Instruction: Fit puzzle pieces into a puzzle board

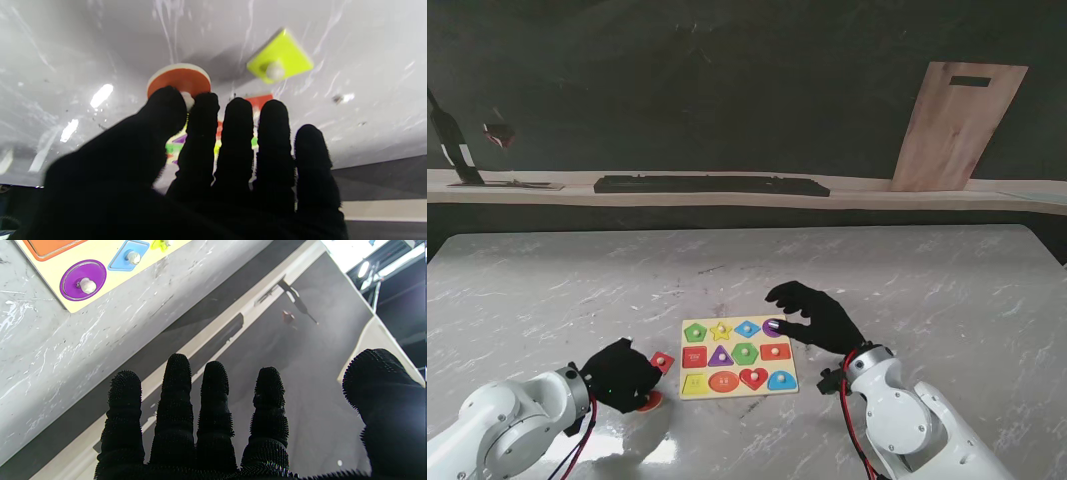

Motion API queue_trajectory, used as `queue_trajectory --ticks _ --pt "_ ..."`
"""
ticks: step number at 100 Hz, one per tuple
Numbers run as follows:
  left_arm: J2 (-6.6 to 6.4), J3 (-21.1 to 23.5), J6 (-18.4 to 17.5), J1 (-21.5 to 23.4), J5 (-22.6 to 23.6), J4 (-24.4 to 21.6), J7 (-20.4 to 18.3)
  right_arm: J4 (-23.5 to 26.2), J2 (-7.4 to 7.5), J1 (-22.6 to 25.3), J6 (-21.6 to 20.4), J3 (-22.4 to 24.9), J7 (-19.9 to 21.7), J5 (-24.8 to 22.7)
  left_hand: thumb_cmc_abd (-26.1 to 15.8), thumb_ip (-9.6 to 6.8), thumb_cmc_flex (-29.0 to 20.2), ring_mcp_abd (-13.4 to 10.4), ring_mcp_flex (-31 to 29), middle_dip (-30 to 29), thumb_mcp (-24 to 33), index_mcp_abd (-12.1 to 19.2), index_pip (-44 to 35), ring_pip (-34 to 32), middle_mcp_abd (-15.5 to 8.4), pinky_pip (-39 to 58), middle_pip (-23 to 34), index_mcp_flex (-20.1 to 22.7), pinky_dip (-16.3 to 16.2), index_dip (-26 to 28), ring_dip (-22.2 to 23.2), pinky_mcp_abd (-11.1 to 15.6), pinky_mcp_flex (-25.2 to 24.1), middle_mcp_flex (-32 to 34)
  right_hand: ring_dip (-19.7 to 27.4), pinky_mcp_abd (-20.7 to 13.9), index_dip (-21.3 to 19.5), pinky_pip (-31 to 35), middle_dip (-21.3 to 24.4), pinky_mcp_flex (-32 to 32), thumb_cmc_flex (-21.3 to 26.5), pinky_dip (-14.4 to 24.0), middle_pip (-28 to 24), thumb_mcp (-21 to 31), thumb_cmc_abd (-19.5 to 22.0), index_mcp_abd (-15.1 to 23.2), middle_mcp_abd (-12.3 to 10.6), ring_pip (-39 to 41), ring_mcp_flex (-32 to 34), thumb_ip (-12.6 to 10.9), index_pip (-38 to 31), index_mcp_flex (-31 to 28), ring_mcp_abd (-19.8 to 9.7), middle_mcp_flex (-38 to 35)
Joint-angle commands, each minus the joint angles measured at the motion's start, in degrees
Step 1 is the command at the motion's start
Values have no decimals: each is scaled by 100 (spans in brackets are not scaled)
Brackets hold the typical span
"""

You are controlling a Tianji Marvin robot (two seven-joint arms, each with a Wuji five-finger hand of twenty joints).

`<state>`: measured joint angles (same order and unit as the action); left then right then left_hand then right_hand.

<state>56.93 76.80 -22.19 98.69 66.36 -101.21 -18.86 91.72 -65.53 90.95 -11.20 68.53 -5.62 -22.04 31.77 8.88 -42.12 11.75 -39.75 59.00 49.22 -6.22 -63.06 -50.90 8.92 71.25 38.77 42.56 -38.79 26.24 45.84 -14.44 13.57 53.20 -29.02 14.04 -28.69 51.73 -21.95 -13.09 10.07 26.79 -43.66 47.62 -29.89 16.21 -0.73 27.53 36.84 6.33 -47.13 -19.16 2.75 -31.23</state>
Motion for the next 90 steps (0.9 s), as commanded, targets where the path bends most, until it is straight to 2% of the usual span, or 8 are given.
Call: queue_trajectory --ticks 1,34,54,90 --pt "16 -85 -65 -203 -29 47 107 20 -6 41 -48 -12 -11 -11 -45 -553 -142 -3 -96 110 512 688 -168 -115 -79 160 -36 106 -69 53 130 -713 -8 148 -34 23 -74 24 -32 77 -85 101 0 -54 81 203 -113 80 0 -210 53 -122 4 -107" --pt "40 -996 -115 -1345 -282 845 613 -7 -12 36 -148 -4 -26 30 -91 -502 -135 -21 -134 121 454 670 -178 -150 -85 194 -6 77 -81 23 136 -706 41 137 -33 27 -73 25 -30 80 -83 100 4 -52 83 197 -108 79 -3 -212 58 -125 3 -108" --pt "98 -1665 -11 -2021 -642 1383 915 -20 -22 34 -167 16 -49 72 -86 -483 -153 -2 -143 101 443 644 -195 -176 -65 231 32 79 -101 -9 139 -720 50 133 -33 29 -72 25 -29 80 -81 100 8 -52 83 188 -112 80 1 -213 60 -122 1 -101" --pt "197 -2726 80 -2905 -1224 2025 1103 -10 -35 93 -249 118 -88 149 -95 -478 -141 9 -172 106 446 609 -240 -290 -22 301 141 56 -139 -19 185 -719 69 117 -33 27 -75 27 -28 75 -89 100 8 -55 86 189 -113 79 -1 -212 61 -131 15 -110"
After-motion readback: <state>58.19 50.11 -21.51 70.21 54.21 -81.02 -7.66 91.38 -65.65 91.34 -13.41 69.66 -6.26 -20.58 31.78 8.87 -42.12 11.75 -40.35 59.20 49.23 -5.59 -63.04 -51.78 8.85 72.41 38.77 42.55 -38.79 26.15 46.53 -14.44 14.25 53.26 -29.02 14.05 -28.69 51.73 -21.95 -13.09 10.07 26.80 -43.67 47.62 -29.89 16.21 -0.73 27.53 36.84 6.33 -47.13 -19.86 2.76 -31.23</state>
